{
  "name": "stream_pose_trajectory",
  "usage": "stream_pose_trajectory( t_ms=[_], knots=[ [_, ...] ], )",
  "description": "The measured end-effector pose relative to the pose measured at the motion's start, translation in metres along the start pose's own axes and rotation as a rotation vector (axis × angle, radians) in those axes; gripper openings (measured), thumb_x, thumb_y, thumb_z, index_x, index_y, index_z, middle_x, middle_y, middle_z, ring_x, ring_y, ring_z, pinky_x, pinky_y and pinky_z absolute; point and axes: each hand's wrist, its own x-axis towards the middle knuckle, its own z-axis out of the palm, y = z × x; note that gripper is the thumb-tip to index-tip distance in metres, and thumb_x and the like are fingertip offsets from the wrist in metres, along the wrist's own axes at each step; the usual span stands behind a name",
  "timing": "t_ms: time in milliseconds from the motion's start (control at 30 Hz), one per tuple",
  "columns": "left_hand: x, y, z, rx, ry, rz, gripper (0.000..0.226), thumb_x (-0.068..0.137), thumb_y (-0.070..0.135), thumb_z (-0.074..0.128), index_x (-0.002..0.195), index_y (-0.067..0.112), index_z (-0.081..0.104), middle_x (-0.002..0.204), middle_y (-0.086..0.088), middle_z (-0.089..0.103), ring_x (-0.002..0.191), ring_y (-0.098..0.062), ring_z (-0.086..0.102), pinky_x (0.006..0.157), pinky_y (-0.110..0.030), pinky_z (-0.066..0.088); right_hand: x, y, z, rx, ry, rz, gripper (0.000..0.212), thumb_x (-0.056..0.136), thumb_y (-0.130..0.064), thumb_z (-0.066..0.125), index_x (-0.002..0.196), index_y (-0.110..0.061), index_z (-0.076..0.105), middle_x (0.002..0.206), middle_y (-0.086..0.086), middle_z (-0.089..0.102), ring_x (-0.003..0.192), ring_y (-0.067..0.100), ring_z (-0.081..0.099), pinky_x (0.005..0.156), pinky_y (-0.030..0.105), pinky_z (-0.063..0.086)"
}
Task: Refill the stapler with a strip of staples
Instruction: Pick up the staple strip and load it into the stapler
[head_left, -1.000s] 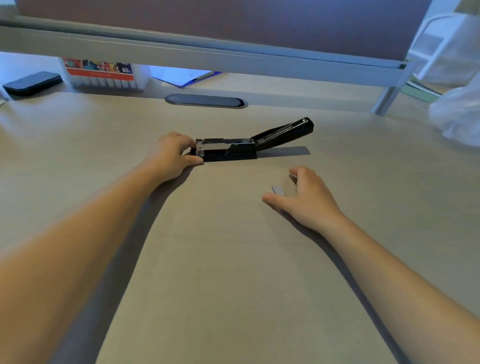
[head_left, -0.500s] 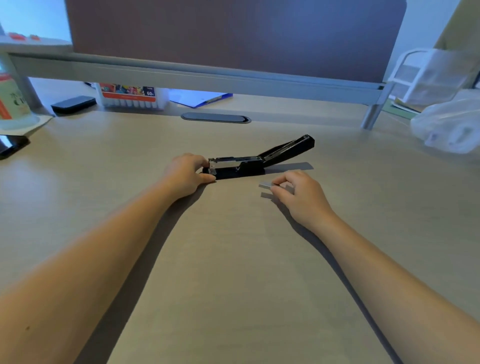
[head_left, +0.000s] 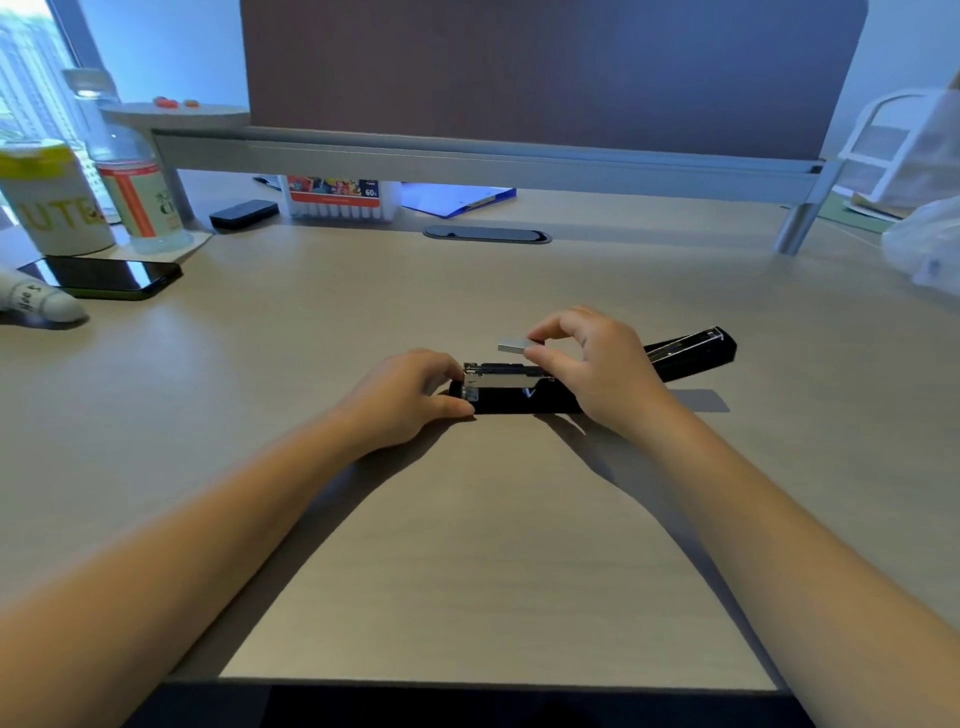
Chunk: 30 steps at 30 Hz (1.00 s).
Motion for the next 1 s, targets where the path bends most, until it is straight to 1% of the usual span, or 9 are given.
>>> stream_pose_trajectory(
  t_ms=[67, 133, 233, 400, 600, 733, 833, 900, 1000],
  knots=[
    [-0.0050, -0.0009, 0.0007, -0.008, -0.001, 0.010, 0.034, 0.079, 0.026, 0.059, 0.110, 0.012, 0.055, 0.119, -0.010, 0.058, 0.102, -0.022, 0.048, 0.080, -0.029, 0.033, -0.0021, -0.0004, 0.0027, -0.005, -0.032, 0.002, 0.019, 0.085, -0.019, 0.054, 0.098, -0.007, 0.061, 0.094, 0.000, 0.055, 0.089, 0.012, 0.046, 0.066, 0.017, 0.027],
    [-0.0067, -0.0020, 0.0014, -0.025, 0.005, 0.020, 0.032, 0.079, 0.025, 0.059, 0.108, 0.012, 0.056, 0.115, -0.010, 0.059, 0.093, -0.017, 0.045, 0.076, -0.027, 0.031, -0.0041, 0.0008, 0.0045, -0.024, -0.091, 0.016, 0.019, 0.085, -0.021, 0.054, 0.098, -0.009, 0.061, 0.093, 0.000, 0.054, 0.088, 0.014, 0.046, 0.068, 0.020, 0.028],
    [-0.0053, -0.0045, 0.0017, -0.043, 0.005, 0.033, 0.031, 0.079, 0.025, 0.060, 0.107, 0.013, 0.057, 0.115, -0.009, 0.059, 0.094, -0.016, 0.045, 0.075, -0.025, 0.030, -0.0048, 0.0012, 0.0047, -0.024, -0.125, 0.035, 0.019, 0.085, -0.021, 0.054, 0.099, -0.010, 0.061, 0.090, -0.001, 0.054, 0.086, 0.014, 0.047, 0.074, 0.024, 0.033],
    [-0.0031, -0.0068, 0.0020, -0.069, -0.003, 0.048, 0.031, 0.078, 0.024, 0.061, 0.106, 0.014, 0.057, 0.114, -0.008, 0.060, 0.092, -0.014, 0.044, 0.075, -0.025, 0.030, -0.0019, 0.0015, 0.0069, -0.059, -0.125, 0.036, 0.018, 0.085, -0.021, 0.055, 0.097, -0.010, 0.062, 0.086, -0.001, 0.055, 0.083, 0.014, 0.050, 0.073, 0.025, 0.035],
    [-0.0035, -0.0071, 0.0023, -0.065, 0.006, 0.058, 0.031, 0.077, 0.026, 0.062, 0.106, 0.015, 0.058, 0.113, -0.007, 0.060, 0.090, -0.013, 0.043, 0.063, -0.022, 0.023, -0.0015, 0.0012, 0.0073, -0.061, -0.139, 0.042, 0.017, 0.084, -0.021, 0.055, 0.096, -0.012, 0.063, 0.086, -0.002, 0.056, 0.083, 0.015, 0.051, 0.072, 0.027, 0.036],
    [-0.0041, -0.0057, 0.0015, -0.064, 0.002, 0.065, 0.031, 0.078, 0.025, 0.062, 0.106, 0.014, 0.058, 0.114, -0.008, 0.060, 0.091, -0.013, 0.043, 0.070, -0.023, 0.027, -0.0018, 0.0001, 0.0067, -0.051, -0.144, 0.044, 0.016, 0.084, -0.020, 0.055, 0.095, -0.011, 0.063, 0.084, -0.001, 0.057, 0.083, 0.016, 0.052, 0.073, 0.029, 0.039],
    [-0.0044, -0.0041, 0.0008, -0.063, -0.004, 0.066, 0.031, 0.078, 0.024, 0.061, 0.107, 0.013, 0.057, 0.115, -0.008, 0.060, 0.092, -0.014, 0.045, 0.070, -0.022, 0.028, -0.0022, -0.0004, 0.0064, -0.034, -0.144, 0.056, 0.015, 0.083, -0.019, 0.056, 0.094, -0.011, 0.064, 0.083, -0.001, 0.058, 0.083, 0.017, 0.053, 0.074, 0.030, 0.040],
    [-0.0045, -0.0031, 0.0004, -0.049, -0.008, 0.060, 0.032, 0.079, 0.025, 0.060, 0.108, 0.013, 0.057, 0.115, -0.008, 0.060, 0.098, -0.018, 0.048, 0.075, -0.025, 0.031, -0.0019, -0.0001, 0.0069, -0.045, -0.148, 0.053, 0.016, 0.084, -0.019, 0.056, 0.094, -0.011, 0.064, 0.083, 0.000, 0.058, 0.083, 0.017, 0.053, 0.073, 0.029, 0.040],
    [-0.0048, -0.0019, 0.0001, -0.038, -0.007, 0.058, 0.032, 0.079, 0.025, 0.060, 0.109, 0.013, 0.057, 0.116, -0.008, 0.060, 0.105, -0.021, 0.049, 0.076, -0.026, 0.032, -0.0014, 0.0002, 0.0071, -0.078, -0.153, 0.044, 0.017, 0.084, -0.019, 0.055, 0.096, -0.011, 0.064, 0.087, 0.003, 0.060, 0.083, 0.016, 0.051, 0.072, 0.028, 0.037]
  ],
)
